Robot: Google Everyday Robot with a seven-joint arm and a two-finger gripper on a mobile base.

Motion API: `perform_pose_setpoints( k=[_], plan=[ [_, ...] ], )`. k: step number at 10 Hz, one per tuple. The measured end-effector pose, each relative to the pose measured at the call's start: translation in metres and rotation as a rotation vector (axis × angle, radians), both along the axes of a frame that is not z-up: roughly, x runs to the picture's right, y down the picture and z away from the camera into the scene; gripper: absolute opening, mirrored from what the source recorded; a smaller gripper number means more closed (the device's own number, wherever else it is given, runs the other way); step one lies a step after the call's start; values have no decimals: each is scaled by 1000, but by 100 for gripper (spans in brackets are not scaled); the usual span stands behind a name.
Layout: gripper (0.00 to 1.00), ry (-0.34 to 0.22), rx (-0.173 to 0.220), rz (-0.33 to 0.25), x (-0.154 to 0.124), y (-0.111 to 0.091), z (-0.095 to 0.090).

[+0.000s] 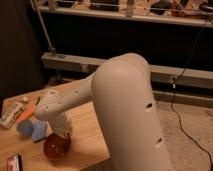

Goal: Drag the ceramic bowl in a circle

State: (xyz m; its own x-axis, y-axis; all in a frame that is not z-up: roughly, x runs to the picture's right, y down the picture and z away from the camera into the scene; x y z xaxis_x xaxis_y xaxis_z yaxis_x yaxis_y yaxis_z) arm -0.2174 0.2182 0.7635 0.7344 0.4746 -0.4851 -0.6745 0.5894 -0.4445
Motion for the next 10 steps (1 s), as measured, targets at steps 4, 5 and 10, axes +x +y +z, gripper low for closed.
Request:
perform_pose_setpoints(
  k=[4, 5, 10],
  plan=[
    [0, 32, 95, 10, -35, -74, 40],
    [0, 50, 111, 8, -36, -86, 49],
    [0, 243, 171, 4, 7, -142, 106]
  ],
)
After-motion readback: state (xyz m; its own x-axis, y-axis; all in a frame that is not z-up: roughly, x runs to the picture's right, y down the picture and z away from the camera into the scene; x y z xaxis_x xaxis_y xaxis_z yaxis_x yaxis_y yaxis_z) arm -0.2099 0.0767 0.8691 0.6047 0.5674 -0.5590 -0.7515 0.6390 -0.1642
